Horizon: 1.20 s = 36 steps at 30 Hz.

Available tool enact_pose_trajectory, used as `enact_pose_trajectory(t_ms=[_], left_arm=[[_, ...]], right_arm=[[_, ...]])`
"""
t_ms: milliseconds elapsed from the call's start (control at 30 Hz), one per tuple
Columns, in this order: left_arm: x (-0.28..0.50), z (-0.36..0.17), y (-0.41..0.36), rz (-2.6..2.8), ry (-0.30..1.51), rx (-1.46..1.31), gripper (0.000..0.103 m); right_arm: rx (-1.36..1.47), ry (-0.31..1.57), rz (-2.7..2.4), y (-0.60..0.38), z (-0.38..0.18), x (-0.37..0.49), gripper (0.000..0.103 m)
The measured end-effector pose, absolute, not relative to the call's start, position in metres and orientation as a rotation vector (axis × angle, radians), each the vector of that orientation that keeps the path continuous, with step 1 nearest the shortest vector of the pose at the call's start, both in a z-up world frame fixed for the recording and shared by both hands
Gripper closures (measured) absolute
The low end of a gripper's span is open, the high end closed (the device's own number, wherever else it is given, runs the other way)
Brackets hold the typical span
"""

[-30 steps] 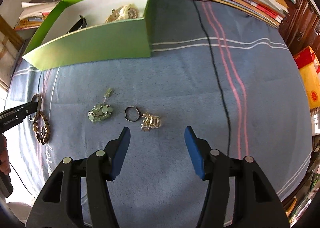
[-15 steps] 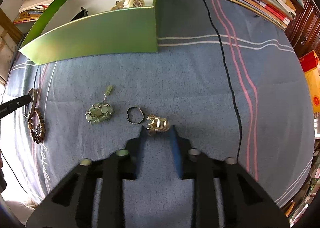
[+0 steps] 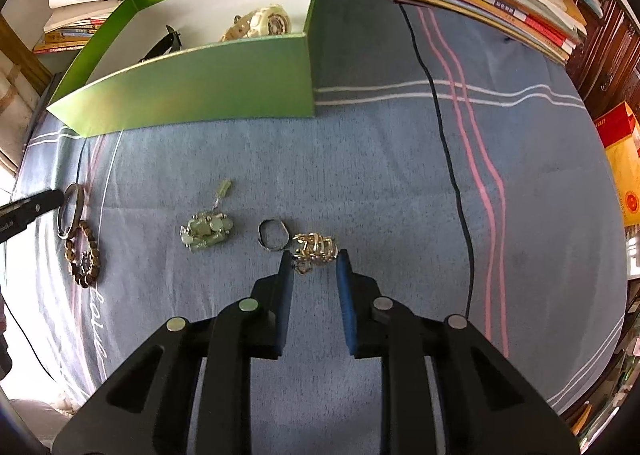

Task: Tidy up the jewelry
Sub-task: 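Grasp the gold ring cluster with the right tool while the left tool holds the bangle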

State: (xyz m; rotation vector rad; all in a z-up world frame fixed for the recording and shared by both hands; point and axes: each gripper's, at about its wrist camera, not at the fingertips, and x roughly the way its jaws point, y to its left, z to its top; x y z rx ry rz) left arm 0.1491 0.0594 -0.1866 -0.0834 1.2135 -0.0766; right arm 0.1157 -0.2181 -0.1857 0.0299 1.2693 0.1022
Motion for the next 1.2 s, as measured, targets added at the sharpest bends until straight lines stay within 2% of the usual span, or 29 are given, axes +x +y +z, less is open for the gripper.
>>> enact_pose_trajectory(t_ms=[167, 267, 300, 567, 600, 700, 1067, 1133, 1200], left_arm=[[0.159, -0.187, 0.052, -0.11, 1.211, 0.009, 0.064], [0.164, -0.195, 0.047, -0.142, 1.246, 0.076, 0.08], [0.164, -0.197, 0.047, -0.151, 1.257, 0.077, 0.081], [0.162, -0.203, 0.063, -0.17, 1.285, 0.047, 0.082], [0.162, -0.203, 0.064, -0.16, 1.283, 0.049, 0.09], [0.16, -0.203, 0.069, -0.143, 1.28, 0.028, 0.1], [0.132, -0.204, 0.079, -0.08, 1.298, -0.079, 0.098], [0.132, -0.203, 0.077, -0.08, 1.291, -0.072, 0.092], [0.132, -0.201, 0.07, -0.077, 1.286, -0.058, 0.071]], right_arm=[[0.048, 1.28, 0.095, -0.221, -0.189, 0.115, 0.081], [0.052, 1.28, 0.092, -0.222, -0.189, 0.114, 0.081], [0.051, 1.28, 0.092, -0.222, -0.19, 0.115, 0.081], [0.055, 1.294, 0.091, -0.223, -0.193, 0.118, 0.081], [0.052, 1.295, 0.093, -0.222, -0.194, 0.118, 0.081], [0.041, 1.295, 0.099, -0.22, -0.195, 0.121, 0.081], [0.041, 1.301, 0.097, -0.217, -0.198, 0.122, 0.081], [0.039, 1.301, 0.098, -0.217, -0.197, 0.123, 0.08], [0.04, 1.298, 0.094, -0.218, -0.198, 0.123, 0.079]])
